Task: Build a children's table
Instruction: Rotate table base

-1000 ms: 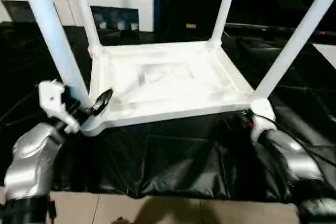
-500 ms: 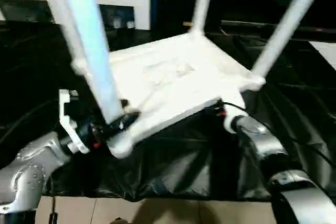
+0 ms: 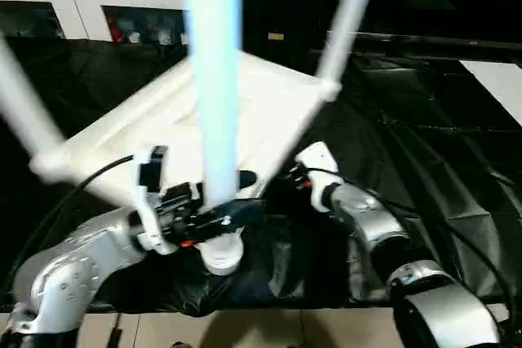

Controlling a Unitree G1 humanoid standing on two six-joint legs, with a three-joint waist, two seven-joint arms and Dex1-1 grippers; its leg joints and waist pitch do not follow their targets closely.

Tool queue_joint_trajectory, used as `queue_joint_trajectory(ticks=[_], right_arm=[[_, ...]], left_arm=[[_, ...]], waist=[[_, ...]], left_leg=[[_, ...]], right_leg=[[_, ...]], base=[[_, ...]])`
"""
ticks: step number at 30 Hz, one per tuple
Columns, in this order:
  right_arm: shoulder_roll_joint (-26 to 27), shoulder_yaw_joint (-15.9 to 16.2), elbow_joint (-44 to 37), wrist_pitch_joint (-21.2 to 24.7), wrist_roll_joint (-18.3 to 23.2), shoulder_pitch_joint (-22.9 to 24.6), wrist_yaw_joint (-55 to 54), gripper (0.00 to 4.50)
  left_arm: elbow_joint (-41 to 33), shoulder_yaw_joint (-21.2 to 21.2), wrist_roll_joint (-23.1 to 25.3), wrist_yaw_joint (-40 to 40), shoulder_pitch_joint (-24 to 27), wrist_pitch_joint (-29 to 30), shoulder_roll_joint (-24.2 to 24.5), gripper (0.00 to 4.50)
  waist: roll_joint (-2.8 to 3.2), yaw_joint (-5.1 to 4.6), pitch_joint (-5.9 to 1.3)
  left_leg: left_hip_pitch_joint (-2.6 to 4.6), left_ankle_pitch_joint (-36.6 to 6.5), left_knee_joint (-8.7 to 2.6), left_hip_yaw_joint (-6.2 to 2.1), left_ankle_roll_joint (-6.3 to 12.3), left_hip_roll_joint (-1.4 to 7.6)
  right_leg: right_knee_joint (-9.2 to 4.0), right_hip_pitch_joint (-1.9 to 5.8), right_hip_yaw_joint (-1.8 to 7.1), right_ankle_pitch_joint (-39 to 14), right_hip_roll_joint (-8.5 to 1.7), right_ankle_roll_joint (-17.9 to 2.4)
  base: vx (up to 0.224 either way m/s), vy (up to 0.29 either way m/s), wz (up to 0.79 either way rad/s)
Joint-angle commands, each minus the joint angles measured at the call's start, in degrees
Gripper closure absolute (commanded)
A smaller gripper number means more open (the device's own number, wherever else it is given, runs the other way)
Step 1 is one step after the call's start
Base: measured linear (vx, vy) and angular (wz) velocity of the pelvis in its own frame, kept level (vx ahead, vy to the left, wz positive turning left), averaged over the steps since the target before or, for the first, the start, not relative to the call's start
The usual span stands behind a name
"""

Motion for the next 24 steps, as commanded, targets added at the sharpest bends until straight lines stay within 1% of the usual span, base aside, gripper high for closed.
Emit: queue_joint_trajectory(ticks=[1, 2, 3, 5, 6, 7, 8, 9, 10, 11, 12, 13, 14, 15, 16, 17, 18, 20, 21, 23, 24], right_arm=[[1.39, 1.16, 0.26, -1.7, -0.18, -2.17, 1.68, 1.37], [1.45, 1.15, 0.44, -1.91, -0.4, -2.21, 1.65, 1.37], [1.52, 0.97, 0.79, -2.12, -0.59, -2.26, 1.59, 1.37], [1.55, 0.81, 0.97, -2.14, -0.54, -2.3, 1.8, 1.37], [1.51, 0.67, 1.08, -2.19, -0.43, -2.34, 2.15, 1.37], [1.43, 0.47, 1.12, -2.26, -0.31, -2.41, 2.48, 1.37], [1.41, 0.44, 1.13, -2.29, -0.3, -2.42, 2.53, 1.37], [1.37, 0.32, 1.15, -2.42, -0.26, -2.42, 2.72, 1.37], [1.26, 0.2, 1.09, -2.59, -0.14, -2.38, 2.94, 1.37], [1.13, 0.11, 1.1, -2.72, -0.1, -2.37, 2.89, 1.37], [0.48, -0.51, 1.4, -2.95, -0.06, -2.5, 1.4, 1.37], [0.15, -0.9, 1.65, -3.07, -0.05, -2.62, 0.71, 1.37], [0.15, -0.9, 1.65, -3.07, -0.05, -2.62, 0.71, 1.37], [-0.79, -1.74, 1.85, -3.28, 0.18, -2.72, -0.03, 1.37], [-1.77, -2.44, 1.83, -3.48, 0.52, -2.67, -0.19, 1.37], [-2.36, -2.85, 1.84, -3.64, 0.73, -2.65, -0.24, 1.37], [-3.66, -3.5, 1.38, -3.83, 1.15, -2.39, 0.33, 1.37], [-4.2, -3.75, 1.06, -3.92, 1.31, -2.19, 0.79, 1.37], [-6.44, -4.26, -0.42, -4.3, 2.02, -1.19, 3.9, 1.37], [-7.47, -4.23, -1.4, -4.55, 2.22, -0.56, 5.62, 1.37], [-9.06, -3.78, -3.06, -5.16, 2.25, 0.56, 8.67, 1.37]], left_arm=[[-1.51, -3.35, 0.55, 0.2, -1.75, -0.11, -1.49, 0.02], [-1.07, -3.95, 1.58, 0.6, -2.26, -0.68, -2.09, 0.02], [0.93, -5.43, 5.1, 2.0, -3.71, -2.94, -3.6, 0.02], [1.9, -6.05, 6.56, 2.58, -4.37, -3.82, -4.14, 0.02], [3.62, -7.27, 8.7, 3.16, -5.63, -5.38, -4.84, 0.02], [6.08, -8.75, 11.55, 4.35, -7.5, -7.43, -6.02, 0.02], [6.43, -8.95, 11.97, 4.55, -7.77, -7.77, -6.22, 0.02], [7.3, -9.39, 13.02, 5.07, -8.43, -8.63, -6.75, 0.02], [8.21, -9.78, 14.05, 5.55, -9.07, -9.56, -7.3, 0.02], [8.92, -10.07, 14.95, 5.98, -9.53, -10.3, -7.61, 0.02], [11.39, -10.9, 18.32, 7.4, -10.83, -12.95, -7.99, 0.02], [12.39, -11.27, 19.93, 7.77, -11.24, -14.12, -7.92, 0.02], [12.39, -11.27, 19.93, 7.77, -11.24, -14.12, -7.92, 0.02], [14.67, -12.3, 24.29, 9.23, -11.96, -17.31, -7.29, 0.02], [15.94, -12.92, 26.55, 9.45, -12.2, -18.9, -6.39, 0.02], [16.84, -13.3, 27.79, 9.33, -12.37, -19.91, -5.89, 0.02], [17.66, -13.28, 28.72, 8.44, -12.24, -21.54, -5.06, 0.02], [17.92, -13.1, 28.82, 7.96, -12.1, -21.85, -4.76, 0.02], [18.2, -13.53, 29.46, 4.55, -11.28, -22.84, -2.28, 0.02], [18.21, -13.9, 29.67, 2.64, -10.86, -23.12, -0.95, 0.02], [18.22, -14.47, 29.39, -0.59, -10.31, -22.63, 1.14, 0.02]], waist=[[0.8, 0.46, -3.62], [0.75, 0.5, -3.6], [0.4, 0.73, -3.55], [0.53, 0.82, -3.42], [0.42, 0.82, -3.46], [0.7, 0.87, -3.4], [0.56, 0.81, -3.35], [0.44, 0.96, -3.52], [0.69, 1.02, -3.51], [0.47, 0.94, -3.57], [0.77, 0.93, -3.59], [0.68, 0.96, -3.66], [0.66, 1.08, -3.72], [0.94, 1.1, -3.78], [0.8, 1.12, -3.77], [0.75, 1.16, -3.8], [0.77, 1.32, -3.78], [0.7, 1.4, -3.8], [0.68, 1.43, -3.83], [0.62, 1.45, -3.77], [0.59, 1.43, -3.71]], left_leg=[[0.54, -13.28, -3.99, 0.51, -0.78, 0.56], [0.58, -13.43, -3.98, 0.57, -0.76, 0.56], [0.58, -13.75, -4.04, 0.56, -0.75, 0.61], [0.69, -14.93, -4.11, 0.53, -1.02, 0.64], [0.64, -15.44, -4.09, 0.5, -1.34, 0.63], [0.64, -15.75, -4.14, 0.43, -1.43, 0.58], [0.75, -16.3, -4.14, 0.51, -1.43, 0.62], [0.69, -16.08, -4.06, 0.42, -1.54, 0.6], [0.57, -15.89, -4.09, 0.35, -1.57, 0.56], [0.44, -15.58, -4.06, 0.33, -1.61, 0.56], [0.62, -15.52, -3.99, 0.36, -1.52, 0.54], [0.67, -15.39, -3.88, 0.41, -1.43, 0.49], [0.68, -15.16, -3.91, 0.35, -1.36, 0.52], [0.45, -14.35, -3.95, 0.24, -1.3, 0.52], [0.61, -14.67, -3.91, 0.28, -1.0, 0.55], [0.57, -14.77, -3.87, 0.26, -0.82, 0.57], [0.59, -14.81, -3.87, 0.28, -0.82, 0.56], [0.58, -14.76, -3.84, 0.32, -0.97, 0.54], [0.52, -14.88, -3.84, 0.28, -0.87, 0.5], [0.59, -15.29, -3.83, 0.29, -0.54, 0.5], [0.52, -15.3, -3.84, 0.31, -0.28, 0.5]], right_leg=[[-3.31, 2.67, 1.75, -7.64, -2.07, -13.01], [-3.4, 2.63, 1.77, -7.75, -2.04, -13.01], [-3.46, 2.72, 1.8, -8.65, -2.11, -12.73], [-3.75, 2.56, 1.82, -10.79, -2.21, -11.92], [-3.73, 2.61, 1.86, -11.69, -2.28, -11.49], [-3.88, 2.56, 1.83, -12.38, -2.26, -11.14], [-4.13, 2.4, 1.87, -13.06, -2.23, -10.87], [-4.0, 2.56, 1.93, -13.07, -2.39, -10.56], [-3.98, 2.65, 1.92, -13.02, -2.44, -10.52], [-3.98, 2.74, 1.87, -12.97, -2.41, -10.43], [-4.15, 2.56, 1.87, -12.45, -2.31, -10.43], [-4.02, 2.55, 1.9, -12.03, -2.29, -10.58], [-3.97, 2.65, 1.86, -11.76, -2.35, -10.7], [-3.85, 2.78, 1.76, -10.68, -2.37, -11.15], [-4.05, 2.63, 1.74, -10.65, -2.29, -11.09], [-3.83, 2.78, 1.76, -10.66, -2.4, -11.18], [-3.91, 2.75, 1.74, -11.02, -2.43, -11.27], [-3.83, 2.76, 1.73, -10.94, -2.39, -11.56], [-3.78, 2.85, 1.68, -11.07, -2.37, -11.6], [-3.86, 2.76, 1.66, -11.57, -2.32, -11.64], [-3.9, 2.73, 1.68, -11.82, -2.31, -11.66]], base=[[0.0, 0.0, 0.0], [0.0, 0.0, 0.0], [0.0, 0.0, 0.0], [0.0, 0.0, 0.0], [0.0, 0.0, 0.0], [0.0, 0.0, 0.0], [0.0, 0.0, 0.0], [0.0, 0.0, 0.0], [0.0, 0.0, 0.0], [0.0, 0.0, 0.0], [0.0, 0.0, 0.0], [0.0, 0.0, 0.0], [0.0, 0.0, 0.0], [0.0, 0.0, 0.0], [0.0, 0.0, 0.0], [0.0, 0.0, 0.0], [0.0, 0.0, 0.0], [0.0, 0.0, 0.0], [0.0, 0.0, 0.0], [0.0, 0.0, 0.0], [0.0, 0.0, 0.0]])
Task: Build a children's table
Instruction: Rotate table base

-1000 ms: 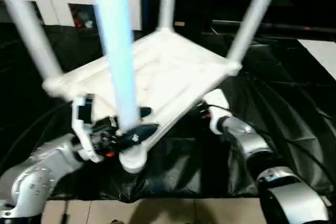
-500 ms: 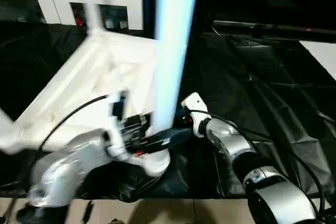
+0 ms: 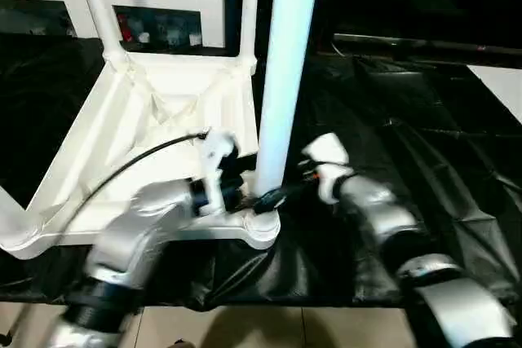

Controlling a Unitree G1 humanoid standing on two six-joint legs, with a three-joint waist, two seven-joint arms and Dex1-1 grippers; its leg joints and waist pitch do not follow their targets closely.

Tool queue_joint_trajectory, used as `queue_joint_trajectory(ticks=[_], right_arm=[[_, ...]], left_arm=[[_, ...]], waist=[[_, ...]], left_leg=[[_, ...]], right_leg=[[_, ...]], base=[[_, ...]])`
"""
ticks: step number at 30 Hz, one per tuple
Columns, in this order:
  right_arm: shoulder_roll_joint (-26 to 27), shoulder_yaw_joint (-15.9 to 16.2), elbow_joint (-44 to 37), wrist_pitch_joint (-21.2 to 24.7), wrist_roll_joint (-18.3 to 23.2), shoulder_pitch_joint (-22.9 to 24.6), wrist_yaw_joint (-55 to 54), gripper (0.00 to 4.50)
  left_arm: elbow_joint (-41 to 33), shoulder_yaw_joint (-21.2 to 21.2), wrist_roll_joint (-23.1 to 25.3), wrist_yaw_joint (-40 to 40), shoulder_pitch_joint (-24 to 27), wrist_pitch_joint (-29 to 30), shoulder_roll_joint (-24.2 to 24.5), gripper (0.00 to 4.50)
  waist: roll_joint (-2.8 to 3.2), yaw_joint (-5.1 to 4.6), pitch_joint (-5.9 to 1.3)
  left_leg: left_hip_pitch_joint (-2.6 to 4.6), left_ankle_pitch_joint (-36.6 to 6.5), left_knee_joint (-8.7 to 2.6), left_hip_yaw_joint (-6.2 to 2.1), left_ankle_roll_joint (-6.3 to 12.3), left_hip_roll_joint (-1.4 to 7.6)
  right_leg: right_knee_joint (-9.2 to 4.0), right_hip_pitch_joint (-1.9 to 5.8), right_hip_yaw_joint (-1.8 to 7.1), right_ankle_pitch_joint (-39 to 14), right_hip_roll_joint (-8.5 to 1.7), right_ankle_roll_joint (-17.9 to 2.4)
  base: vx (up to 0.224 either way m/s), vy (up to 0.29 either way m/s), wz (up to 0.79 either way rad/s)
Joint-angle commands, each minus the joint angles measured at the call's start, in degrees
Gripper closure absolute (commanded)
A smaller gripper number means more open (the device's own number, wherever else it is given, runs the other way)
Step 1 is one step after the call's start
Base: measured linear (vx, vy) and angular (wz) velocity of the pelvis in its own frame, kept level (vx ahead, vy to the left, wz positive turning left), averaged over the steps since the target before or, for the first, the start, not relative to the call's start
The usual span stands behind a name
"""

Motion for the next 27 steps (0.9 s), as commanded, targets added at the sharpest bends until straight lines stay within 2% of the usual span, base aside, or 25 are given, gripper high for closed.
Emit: queue_joint_trajectory(ticks=[1, 2, 3, 4, 5, 6, 7, 8, 9, 10, 11, 12, 14, 15, 16, 17, 19, 20, 23, 27], right_arm=[[-1.7, -0.01, -3.11, -0.98, 0.58, 1.86, 4.88, 1.37], [-2.38, 0.29, -4.23, -1.02, 0.71, 2.52, 6.49, 1.37], [-3.66, 0.88, -6.3, -1.1, 1.04, 3.76, 9.48, 1.37], [-3.66, 0.88, -6.3, -1.1, 1.04, 3.76, 9.48, 1.37], [-6.13, 1.83, -10.77, -1.11, 2.13, 6.21, 14.92, 1.37], [-6.81, 2.04, -11.98, -1.12, 2.37, 6.85, 16.12, 1.37], [-7.17, 2.16, -12.63, -1.13, 2.49, 7.19, 16.75, 1.37], [-8.33, 2.38, -14.55, -0.9, 3.03, 8.12, 18.69, 1.37], [-9.45, 2.45, -16.42, -0.17, 3.78, 8.87, 20.48, 1.37], [-10.8, 2.53, -19.11, 0.79, 4.71, 9.9, 22.44, 1.37], [-11.96, 2.59, -21.46, 1.76, 5.46, 10.8, 24.16, 1.37], [-13.05, 2.72, -23.68, 2.72, 6.11, 11.67, 25.74, 1.37], [-14.56, 2.8, -27.79, 4.56, 6.81, 13.41, 28.38, 1.37], [-15.68, 3.17, -30.68, 5.87, 7.3, 14.72, 30.13, 1.37], [-15.68, 3.17, -30.68, 5.87, 7.3, 14.72, 30.13, 1.37], [-16.21, 3.39, -31.95, 6.54, 7.58, 15.29, 30.83, 1.37], [-16.77, 3.56, -33.55, 7.21, 7.96, 15.96, 31.31, 1.37], [-17.23, 3.77, -34.98, 8.59, 8.66, 16.43, 32.19, 1.37], [-17.88, 4.13, -36.68, 10.22, 9.34, 16.95, 33.28, 1.37], [-18.94, 4.37, -40.34, 14.86, 10.82, 17.7, 35.12, 1.37]], left_arm=[[0.77, -1.19, 1.25, -3.9, 0.33, -0.23, 2.32, 0.02], [1.02, -1.53, 1.64, -4.72, 0.38, -0.42, 3.12, 0.02], [1.79, -2.23, 2.58, -6.23, 0.38, -1.24, 4.54, 0.21], [1.79, -2.23, 2.58, -6.23, 0.38, -1.24, 4.54, 0.21], [4.19, -3.79, 5.15, -8.61, -0.31, -3.59, 6.87, 0.21], [4.76, -4.14, 5.64, -9.24, -0.54, -3.82, 7.49, 0.31], [5.06, -4.33, 5.9, -9.57, -0.66, -3.94, 7.81, 0.42], [6.06, -4.87, 6.72, -10.7, -1.1, -4.7, 8.72, 0.49], [7.26, -5.32, 7.66, -11.24, -1.68, -5.44, 9.37, 0.56], [9.12, -6.04, 9.52, -11.81, -2.47, -7.13, 10.09, 0.72], [10.75, -6.63, 10.94, -12.57, -3.14, -8.62, 10.63, 0.72], [12.07, -7.06, 11.92, -13.05, -3.77, -9.22, 11.02, 0.92], [14.08, -7.57, 12.96, -14.18, -4.81, -10.39, 11.44, 0.92], [15.46, -7.96, 13.83, -14.75, -5.63, -11.32, 11.87, 1.07], [15.46, -7.96, 13.83, -14.75, -5.63, -11.32, 11.87, 1.12], [16.16, -8.13, 14.32, -15.0, -6.02, -11.8, 12.06, 1.21], [17.54, -8.4, 15.14, -15.44, -6.73, -12.61, 12.33, 1.38], [18.96, -8.6, 15.74, -15.91, -7.43, -13.34, 12.56, 1.38], [20.45, -8.97, 16.54, -16.64, -8.16, -14.09, 12.79, 1.61], [23.05, -9.18, 17.75, -18.07, -9.17, -15.64, 12.62, 2.07]], waist=[[0.8, 0.47, -3.74], [0.85, 0.48, -3.75], [1.03, 0.75, -3.82], [0.92, 0.77, -3.75], [0.85, 0.98, -3.69], [0.9, 0.97, -3.74], [1.21, 0.98, -3.72], [1.01, 1.09, -3.69], [0.95, 1.09, -3.7], [1.32, 1.26, -3.73], [1.09, 1.27, -3.61], [0.99, 1.45, -3.6], [0.99, 1.69, -3.6], [1.61, 1.95, -3.6], [1.34, 1.94, -3.61], [1.13, 1.84, -3.65], [1.15, 1.85, -3.67], [1.35, 1.91, -3.61], [1.3, 2.17, -3.66], [1.31, 2.45, -3.68]], left_leg=[[0.58, -15.44, -3.94, 0.38, -0.11, 0.49], [0.59, -15.44, -3.94, 0.41, -0.08, 0.56], [0.74, -15.32, -3.93, 0.4, -0.02, 0.59], [0.66, -15.22, -3.98, 0.4, 0.16, 0.59], [0.6, -15.36, -4.09, 0.31, 0.54, 0.53], [0.67, -15.46, -4.04, 0.32, 0.68, 0.68], [0.64, -15.62, -4.12, 0.26, 0.59, 0.61], [0.86, -16.05, -4.07, 0.38, 0.7, 0.64], [0.69, -15.89, -4.12, 0.31, 0.71, 0.59], [0.88, -16.05, -4.1, 0.31, 0.59, 0.64], [0.84, -16.52, -4.14, 0.33, 0.72, 0.66], [0.83, -16.75, -4.16, 0.27, 0.89, 0.57], [0.82, -16.67, -4.19, 0.2, 0.78, 0.68], [0.96, -16.82, -4.2, 0.14, 0.69, 0.63], [0.95, -16.88, -4.2, 0.22, 0.76, 0.66], [0.6, -16.54, -4.3, 0.08, 0.57, 0.64], [0.78, -16.77, -4.23, 0.12, 0.49, 0.68], [0.94, -17.44, -4.24, 0.16, 0.36, 0.66], [1.05, -17.72, -4.21, 0.17, 0.34, 0.72], [0.93, -17.05, -4.3, 0.09, 0.17, 0.76]], right_leg=[[-4.24, 2.65, 1.73, -12.13, -2.23, -11.6], [-4.16, 2.54, 1.77, -11.82, -2.2, -11.85], [-4.17, 2.59, 1.75, -11.28, -2.19, -12.11], [-4.2, 2.59, 1.77, -10.95, -2.17, -12.25], [-4.38, 2.72, 1.7, -11.0, -2.1, -12.26], [-4.08, 2.62, 1.77, -10.44, -2.19, -12.23], [-4.09, 2.67, 1.74, -10.65, -2.2, -12.41], [-4.34, 2.54, 1.76, -10.98, -2.12, -12.33], [-4.2, 2.73, 1.76, -10.88, -2.14, -12.54], [-4.22, 2.63, 1.79, -11.01, -2.25, -12.63], [-4.44, 2.64, 1.8, -11.65, -2.15, -12.27], [-4.56, 2.76, 1.83, -12.68, -2.18, -11.74], [-4.52, 2.71, 1.86, -13.43, -2.36, -11.3], [-4.57, 2.66, 1.87, -13.6, -2.32, -11.33], [-4.73, 2.65, 1.89, -13.4, -2.32, -11.29], [-4.45, 2.88, 1.78, -12.97, -2.36, -11.69], [-4.52, 2.65, 1.76, -13.22, -2.42, -12.0], [-4.68, 2.52, 1.78, -13.98, -2.4, -12.14], [-4.72, 2.49, 1.79, -14.32, -2.42, -12.13], [-4.5, 2.61, 1.76, -13.27, -2.43, -12.22]], base=[[0.0, 0.0, 0.0], [0.0, 0.0, 0.0], [0.0, 0.0, 0.0], [0.0, 0.0, 0.0], [0.0, 0.0, 0.0], [0.0, 0.0, 0.0], [0.0, 0.0, 0.0], [0.0, 0.0, 0.0], [0.0, 0.0, 0.0], [0.0, 0.0, 0.0], [0.0, 0.0, 0.0], [0.0, 0.0, 0.0], [0.0, 0.0, 0.0], [0.0, 0.0, 0.0], [0.0, 0.0, 0.0], [0.0, 0.0, 0.0], [0.0, 0.0, 0.0], [0.0, 0.0, 0.0], [0.0, 0.0, 0.0], [0.0, 0.0, 0.0]])
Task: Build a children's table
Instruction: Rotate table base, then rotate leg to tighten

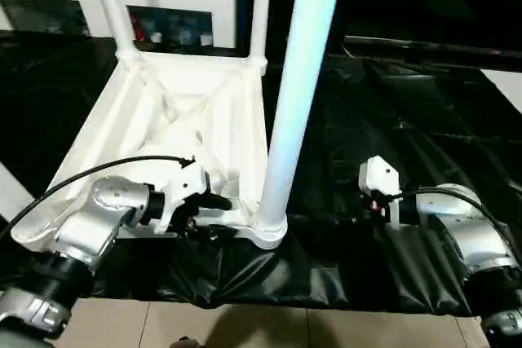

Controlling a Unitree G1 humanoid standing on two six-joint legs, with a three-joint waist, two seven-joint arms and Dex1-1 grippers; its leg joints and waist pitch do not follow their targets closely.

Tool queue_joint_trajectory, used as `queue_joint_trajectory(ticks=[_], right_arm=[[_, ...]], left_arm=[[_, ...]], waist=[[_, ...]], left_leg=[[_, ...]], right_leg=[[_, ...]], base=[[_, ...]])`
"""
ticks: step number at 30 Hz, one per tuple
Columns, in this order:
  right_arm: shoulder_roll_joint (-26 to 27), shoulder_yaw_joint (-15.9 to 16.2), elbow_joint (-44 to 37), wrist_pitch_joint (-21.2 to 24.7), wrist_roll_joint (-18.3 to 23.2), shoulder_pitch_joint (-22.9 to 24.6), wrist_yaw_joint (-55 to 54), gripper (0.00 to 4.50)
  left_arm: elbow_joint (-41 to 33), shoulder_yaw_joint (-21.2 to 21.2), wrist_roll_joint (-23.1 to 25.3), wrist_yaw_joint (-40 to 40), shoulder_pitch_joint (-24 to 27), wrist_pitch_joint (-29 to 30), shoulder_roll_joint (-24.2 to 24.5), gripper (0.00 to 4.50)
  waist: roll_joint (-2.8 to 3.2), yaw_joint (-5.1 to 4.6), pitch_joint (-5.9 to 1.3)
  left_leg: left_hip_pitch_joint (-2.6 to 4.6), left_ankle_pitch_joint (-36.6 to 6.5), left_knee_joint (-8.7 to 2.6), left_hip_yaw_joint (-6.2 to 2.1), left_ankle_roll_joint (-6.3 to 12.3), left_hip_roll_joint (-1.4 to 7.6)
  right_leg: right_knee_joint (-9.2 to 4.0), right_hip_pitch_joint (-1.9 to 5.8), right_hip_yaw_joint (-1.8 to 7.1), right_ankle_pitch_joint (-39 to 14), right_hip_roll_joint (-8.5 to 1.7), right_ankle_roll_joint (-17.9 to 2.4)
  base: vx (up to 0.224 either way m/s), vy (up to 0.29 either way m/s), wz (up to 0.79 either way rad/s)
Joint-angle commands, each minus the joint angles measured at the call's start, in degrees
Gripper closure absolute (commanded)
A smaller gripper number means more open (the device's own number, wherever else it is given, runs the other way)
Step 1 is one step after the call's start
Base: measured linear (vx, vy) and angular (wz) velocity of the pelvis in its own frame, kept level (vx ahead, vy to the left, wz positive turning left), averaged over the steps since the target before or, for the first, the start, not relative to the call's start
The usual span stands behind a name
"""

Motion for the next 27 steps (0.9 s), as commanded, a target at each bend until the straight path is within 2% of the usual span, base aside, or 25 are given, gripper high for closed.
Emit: queue_joint_trajectory(ticks=[1, 3, 5, 7, 14, 18, 22, 26, 27], right_arm=[[-1.02, -0.16, -1.96, 1.91, 1.2, 0.39, 1.1, 1.37], [-1.3, -0.17, -3.16, 3.49, 1.72, 0.54, 1.49, 1.37], [-1.34, -0.24, -3.92, 4.65, 2.19, 0.64, 1.42, 1.01], [-1.61, -0.07, -4.69, 6.0, 2.82, 0.77, 1.7, 0.98], [-2.17, 0.05, -6.49, 8.47, 3.54, 1.28, 1.67, 0.29], [-2.18, 0.09, -6.79, 8.83, 3.57, 1.38, 1.54, 0.04], [-2.03, 0.18, -7.1, 8.91, 3.41, 1.46, 1.19, 0.0], [-1.17, 0.31, -6.34, 5.14, 0.74, 1.53, -2.6, 0.0], [-0.74, 0.88, -5.98, 4.98, -0.08, 1.62, -3.45, 0.0]], left_arm=[[0.75, -0.81, 1.15, -0.58, -0.67, -0.7, 0.09, 2.17], [1.6, -0.86, 1.29, -1.55, -1.0, -0.62, 0.17, 2.26], [2.16, -0.86, 1.3, -2.32, -1.12, -0.47, 0.27, 2.52], [2.71, -0.8, 1.46, -2.87, -1.25, -0.58, 0.21, 2.66], [3.9, -1.15, 1.98, -5.17, -1.54, 0.42, 0.22, 3.25], [4.23, -1.24, 2.41, -5.61, -1.51, 0.46, 0.39, 3.55], [4.25, -1.24, 2.8, -6.2, -1.28, 1.19, 0.7, 3.82], [3.79, -1.27, 3.59, -5.75, -0.69, 2.71, 1.27, 4.2], [3.02, -1.76, 4.66, -4.53, -0.03, 4.77, 1.7, 4.25]], waist=[[0.95, 0.17, -3.74], [0.96, 0.24, -3.74], [1.06, 0.25, -3.71], [0.98, 0.25, -3.69], [0.99, 0.18, -3.73], [1.02, 0.23, -3.68], [1.01, 0.21, -3.59], [0.95, 0.19, -3.48], [0.85, 0.1, -3.4]], left_leg=[[0.88, -16.94, -4.31, 0.13, 0.06, 0.74], [0.88, -16.92, -4.32, 0.14, -0.14, 0.74], [0.89, -17.28, -4.35, 0.13, -0.36, 0.72], [0.84, -17.35, -4.35, 0.1, -0.49, 0.7], [0.8, -17.38, -4.39, 0.04, -0.62, 0.73], [0.84, -17.51, -4.38, 0.09, -0.61, 0.74], [0.95, -18.42, -4.44, 0.05, -0.75, 0.75], [0.94, -18.98, -4.5, -0.02, -1.12, 0.73], [0.88, -19.26, -4.58, -0.07, -1.31, 0.67]], right_leg=[[-4.4, 2.55, 1.75, -13.0, -2.46, -12.32], [-4.37, 2.52, 1.74, -13.16, -2.56, -12.51], [-4.45, 2.49, 1.73, -13.6, -2.55, -12.42], [-4.44, 2.52, 1.73, -14.04, -2.58, -12.29], [-4.57, 2.51, 1.73, -15.13, -2.67, -11.89], [-4.6, 2.43, 1.74, -15.19, -2.7, -12.11], [-4.83, 2.33, 1.75, -17.26, -2.75, -11.54], [-5.04, 2.2, 1.76, -19.54, -2.84, -10.68], [-5.12, 2.2, 1.71, -20.82, -2.81, -10.22]], base=[[0.0, 0.0, 0.0], [0.0, 0.0, 0.0], [0.0, 0.0, 0.0], [0.0, 0.0, 0.0], [0.0, 0.0, 0.0], [0.0, 0.0, 0.0], [0.0, 0.0, 0.0], [0.0, 0.0, 0.0], [0.0, 0.0, 0.0]])
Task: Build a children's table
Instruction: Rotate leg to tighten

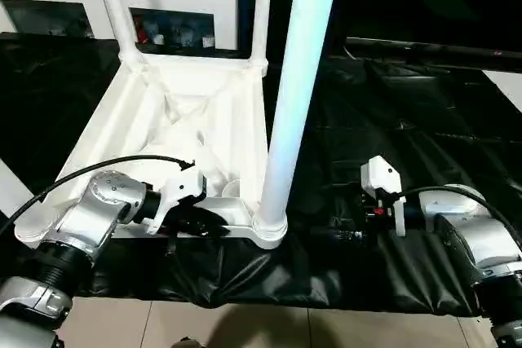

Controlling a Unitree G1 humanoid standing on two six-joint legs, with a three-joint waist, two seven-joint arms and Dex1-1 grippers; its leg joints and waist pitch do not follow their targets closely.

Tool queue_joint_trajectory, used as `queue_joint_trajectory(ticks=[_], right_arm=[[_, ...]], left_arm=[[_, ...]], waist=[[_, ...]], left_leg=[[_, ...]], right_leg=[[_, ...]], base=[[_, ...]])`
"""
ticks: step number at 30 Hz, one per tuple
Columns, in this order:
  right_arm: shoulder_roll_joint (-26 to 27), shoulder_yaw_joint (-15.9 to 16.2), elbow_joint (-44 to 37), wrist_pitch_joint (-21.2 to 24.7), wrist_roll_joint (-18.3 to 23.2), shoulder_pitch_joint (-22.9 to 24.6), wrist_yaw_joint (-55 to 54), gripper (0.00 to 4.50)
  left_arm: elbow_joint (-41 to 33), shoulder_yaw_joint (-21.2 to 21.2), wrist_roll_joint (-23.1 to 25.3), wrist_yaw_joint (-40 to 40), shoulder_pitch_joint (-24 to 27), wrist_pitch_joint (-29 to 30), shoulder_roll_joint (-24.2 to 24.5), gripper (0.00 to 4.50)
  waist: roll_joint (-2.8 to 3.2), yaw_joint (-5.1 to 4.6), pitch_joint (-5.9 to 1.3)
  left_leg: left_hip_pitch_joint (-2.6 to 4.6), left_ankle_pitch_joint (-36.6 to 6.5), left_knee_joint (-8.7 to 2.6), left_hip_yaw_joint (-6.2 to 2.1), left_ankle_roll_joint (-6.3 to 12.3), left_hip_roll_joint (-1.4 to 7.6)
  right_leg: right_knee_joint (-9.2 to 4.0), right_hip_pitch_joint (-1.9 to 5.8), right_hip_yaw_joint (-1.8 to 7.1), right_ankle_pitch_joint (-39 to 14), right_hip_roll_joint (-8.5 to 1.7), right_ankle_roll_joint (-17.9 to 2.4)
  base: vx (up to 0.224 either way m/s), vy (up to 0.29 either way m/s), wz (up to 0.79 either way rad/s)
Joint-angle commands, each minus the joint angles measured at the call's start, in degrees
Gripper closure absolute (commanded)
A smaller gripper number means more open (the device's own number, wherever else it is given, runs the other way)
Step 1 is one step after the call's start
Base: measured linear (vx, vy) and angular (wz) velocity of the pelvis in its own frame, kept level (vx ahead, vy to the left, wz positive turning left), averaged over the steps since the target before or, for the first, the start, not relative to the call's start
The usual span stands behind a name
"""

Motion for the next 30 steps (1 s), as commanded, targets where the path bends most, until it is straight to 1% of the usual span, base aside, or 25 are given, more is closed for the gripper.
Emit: queue_joint_trajectory(ticks=[1, 2, 4, 5, 6, 7, 10, 11, 12, 13, 14, 16, 17, 18, 19, 20, 21, 22, 23, 24, 25, 26, 27, 29, 30], right_arm=[[0.2, 0.78, -0.24, -1.12, -1.68, 0.09, -1.57, 0.0], [0.46, 0.74, -0.25, -0.81, -1.51, 0.07, -1.73, 0.0], [1.58, 0.71, -0.04, 0.08, -1.24, -0.23, -2.7, 0.0], [2.01, 0.88, 0.05, 0.14, -1.33, -0.34, -3.03, 0.0], [2.7, 1.34, 0.19, 0.01, -1.5, -0.48, -3.53, 0.0], [2.77, 1.44, 0.2, -0.02, -1.48, -0.48, -3.59, 0.0], [3.79, 2.15, 0.99, -1.76, -2.44, -0.6, -4.74, 0.0], [4.77, 2.47, 1.81, -2.24, -2.79, -0.89, -5.58, 0.0], [5.95, 2.77, 2.7, -1.88, -2.7, -1.59, -6.06, 0.0], [6.76, 2.78, 3.36, -1.23, -2.52, -2.19, -6.54, 0.0], [7.4, 2.75, 3.85, -0.64, -2.38, -2.66, -6.94, 0.0], [8.29, 2.6, 5.78, -0.66, -3.64, -3.92, -9.41, 0.0], [8.64, 2.71, 7.37, -1.89, -5.2, -4.75, -11.58, 0.0], [9.34, 2.68, 9.94, -2.38, -7.03, -6.18, -15.1, 0.0], [9.88, 2.58, 11.79, -2.91, -7.94, -7.21, -17.31, 0.0], [10.53, 2.41, 13.81, -3.68, -8.76, -8.32, -19.56, 0.0], [10.95, 2.19, 14.76, -3.86, -8.72, -8.83, -20.11, 0.0], [10.99, 2.17, 14.86, -3.93, -8.71, -8.89, -20.14, 0.0], [11.37, 2.02, 15.92, -4.51, -8.77, -9.43, -20.49, 0.0], [11.62, 1.89, 16.6, -4.81, -8.96, -9.74, -20.74, 0.0], [11.95, 1.65, 17.38, -5.07, -9.0, -10.12, -21.18, 0.0], [12.07, 1.62, 17.78, -5.17, -8.95, -10.37, -21.28, 0.0], [12.15, 1.66, 18.08, -5.31, -8.89, -10.55, -21.28, 0.29], [12.55, 1.7, 19.42, -6.19, -9.21, -11.07, -21.49, 0.29], [12.79, 1.69, 20.19, -6.74, -9.17, -11.35, -21.35, 0.39]], left_arm=[[0.5, -1.45, 2.98, 2.31, 1.6, 3.26, 1.4, 4.27], [0.35, -1.33, 2.96, 2.66, 1.75, 3.44, 1.25, 4.34], [-0.01, 0.25, 2.09, 5.55, 1.87, 4.72, -0.61, 4.43], [-0.12, 0.9, 1.78, 6.84, 1.8, 5.2, -1.52, 4.43], [-0.36, 1.93, 1.42, 9.11, 1.65, 5.85, -3.11, 4.43], [-0.41, 2.05, 1.43, 9.39, 1.64, 5.96, -3.31, 4.43], [-1.33, 2.61, 1.35, 11.62, 1.65, 7.21, -4.81, 4.43], [-2.1, 2.84, 1.37, 13.05, 1.77, 7.96, -5.92, 4.43], [-2.64, 2.79, 1.82, 15.17, 1.82, 8.37, -7.52, 4.43], [-2.87, 2.6, 2.15, 16.27, 1.81, 8.47, -8.49, 4.43], [-3.11, 2.42, 2.4, 17.17, 1.82, 8.61, -9.23, 4.43], [-3.36, 1.92, 2.75, 17.83, 1.86, 8.31, -10.08, 4.43], [-3.49, 1.79, 3.05, 18.1, 1.88, 8.21, -10.57, 4.43], [-3.34, 1.49, 3.59, 18.71, 1.76, 7.91, -11.22, 4.43], [-3.08, 1.26, 4.07, 19.37, 1.52, 7.6, -11.75, 4.43], [-2.81, 0.97, 4.48, 19.85, 1.24, 7.37, -12.31, 4.43], [-2.75, 0.84, 4.61, 19.99, 1.05, 7.18, -12.59, 4.43], [-2.74, 0.84, 4.61, 20.03, 1.01, 7.17, -12.63, 4.43], [-2.65, 0.85, 4.67, 20.25, 0.72, 7.22, -12.97, 4.43], [-2.84, 0.94, 4.88, 20.49, 0.73, 7.48, -13.15, 4.43], [-2.96, 0.91, 5.14, 20.53, 0.75, 7.48, -13.22, 4.43], [-2.9, 0.93, 5.21, 20.64, 0.72, 7.45, -13.25, 4.43], [-2.8, 0.87, 5.23, 20.57, 0.67, 7.4, -13.22, 4.5], [-2.53, 0.96, 5.54, 20.63, 0.58, 7.18, -13.26, 4.5], [-2.51, 1.03, 5.66, 20.38, 0.59, 7.2, -13.28, 4.5]], waist=[[0.64, 0.22, -3.32], [0.66, 0.09, -3.18], [0.31, 0.01, -3.11], [0.48, 0.01, -3.02], [0.49, -0.05, -3.08], [0.44, -0.05, -3.09], [0.34, -0.27, -3.08], [0.34, -0.37, -3.09], [0.05, -0.55, -3.05], [-0.03, -0.54, -3.09], [0.06, -0.65, -3.09], [0.09, -0.89, -3.16], [0.06, -1.04, -3.12], [0.15, -1.35, -3.15], [0.09, -1.34, -3.27], [0.1, -1.17, -3.32], [0.02, -1.32, -3.31], [0.23, -1.12, -3.42], [0.23, -1.11, -3.42], [0.3, -0.94, -3.43], [0.29, -0.98, -3.47], [0.31, -0.95, -3.48], [0.27, -0.95, -3.48], [0.33, -1.01, -3.43], [0.37, -0.99, -3.39]], left_leg=[[0.8, -19.41, -4.55, -0.06, -1.48, 0.78], [0.75, -19.88, -4.61, -0.12, -1.36, 0.7], [0.8, -20.77, -4.6, -0.12, -1.25, 0.67], [0.93, -21.47, -4.63, -0.18, -1.31, 0.65], [1.1, -21.82, -4.58, -0.19, -1.43, 0.72], [1.03, -21.8, -4.58, -0.21, -1.41, 0.71], [0.58, -21.28, -4.74, -0.38, -1.31, 0.48], [0.68, -21.45, -4.68, -0.35, -1.38, 0.51], [0.82, -21.64, -4.6, -0.27, -1.17, 0.5], [0.78, -21.58, -4.5, -0.32, -1.05, 0.43], [0.72, -21.39, -4.52, -0.37, -0.87, 0.43], [0.73, -20.66, -4.54, -0.34, -0.87, 0.42], [0.69, -20.55, -4.53, -0.26, -0.71, 0.36], [0.58, -20.01, -4.52, -0.29, -1.17, 0.28], [0.6, -19.72, -4.53, -0.23, -1.14, 0.26], [0.99, -19.22, -4.34, -0.03, -1.1, 0.3], [0.62, -19.01, -4.43, -0.04, -0.82, 0.24], [0.71, -18.77, -4.4, -0.06, -0.77, 0.31], [0.71, -18.49, -4.43, 0.0, -0.57, 0.39], [0.65, -18.26, -4.49, -0.01, -0.51, 0.43], [0.49, -17.96, -4.51, -0.01, -0.49, 0.41], [0.43, -17.75, -4.55, -0.03, -0.48, 0.39], [0.45, -17.76, -4.52, 0.01, -0.43, 0.39], [0.52, -18.37, -4.51, 0.04, -0.41, 0.4], [0.62, -18.77, -4.54, 0.04, -0.41, 0.4]], right_leg=[[-5.09, 2.13, 1.76, -20.88, -2.9, -10.25], [-5.21, 2.11, 1.72, -21.63, -2.82, -10.08], [-5.33, 2.04, 1.72, -23.2, -2.83, -9.66], [-5.51, 1.91, 1.69, -24.67, -2.85, -9.32], [-5.58, 1.8, 1.72, -24.72, -2.87, -9.42], [-5.59, 1.86, 1.7, -24.64, -2.85, -9.37], [-5.66, 2.16, 1.58, -25.7, -2.82, -8.13], [-5.77, 2.01, 1.62, -26.25, -2.9, -7.92], [-5.88, 1.82, 1.59, -26.97, -2.87, -7.92], [-5.93, 1.83, 1.56, -27.29, -2.92, -7.83], [-5.95, 1.82, 1.55, -27.44, -2.93, -7.82], [-5.89, 1.81, 1.56, -26.52, -2.8, -7.97], [-5.89, 1.8, 1.61, -25.92, -2.67, -7.97], [-5.81, 1.71, 1.57, -25.77, -2.78, -8.4], [-5.87, 1.87, 1.56, -25.32, -2.71, -8.36], [-5.84, 1.46, 1.75, -24.05, -2.71, -8.8], [-5.68, 1.86, 1.7, -23.13, -2.64, -9.07], [-5.62, 1.84, 1.72, -22.56, -2.77, -9.17], [-5.52, 1.82, 1.74, -20.98, -2.66, -9.46], [-5.38, 1.96, 1.72, -19.81, -2.61, -9.69], [-5.22, 2.09, 1.71, -18.73, -2.63, -10.03], [-5.2, 2.21, 1.69, -18.37, -2.63, -10.05], [-5.16, 2.18, 1.7, -18.13, -2.64, -10.13], [-5.27, 2.09, 1.7, -18.91, -2.69, -10.16], [-5.39, 2.04, 1.7, -19.71, -2.69, -10.0]], base=[[0.0, 0.0, 0.0], [0.0, 0.0, 0.0], [0.0, 0.0, 0.0], [0.0, 0.0, 0.0], [0.0, 0.0, 0.0], [0.0, 0.0, 0.0], [0.0, 0.0, 0.0], [0.0, 0.0, 0.0], [0.0, 0.0, 0.0], [0.0, 0.0, 0.0], [0.0, 0.0, 0.0], [0.0, 0.0, 0.0], [0.0, 0.0, 0.0], [0.0, 0.0, 0.0], [0.0, 0.0, 0.0], [0.0, 0.0, 0.0], [0.0, 0.0, 0.0], [0.0, 0.0, 0.0], [0.0, 0.0, 0.0], [0.0, 0.0, 0.0], [0.0, 0.0, 0.0], [0.0, 0.0, 0.0], [0.0, 0.0, 0.0], [0.0, 0.0, 0.0], [0.0, 0.0, 0.0]])
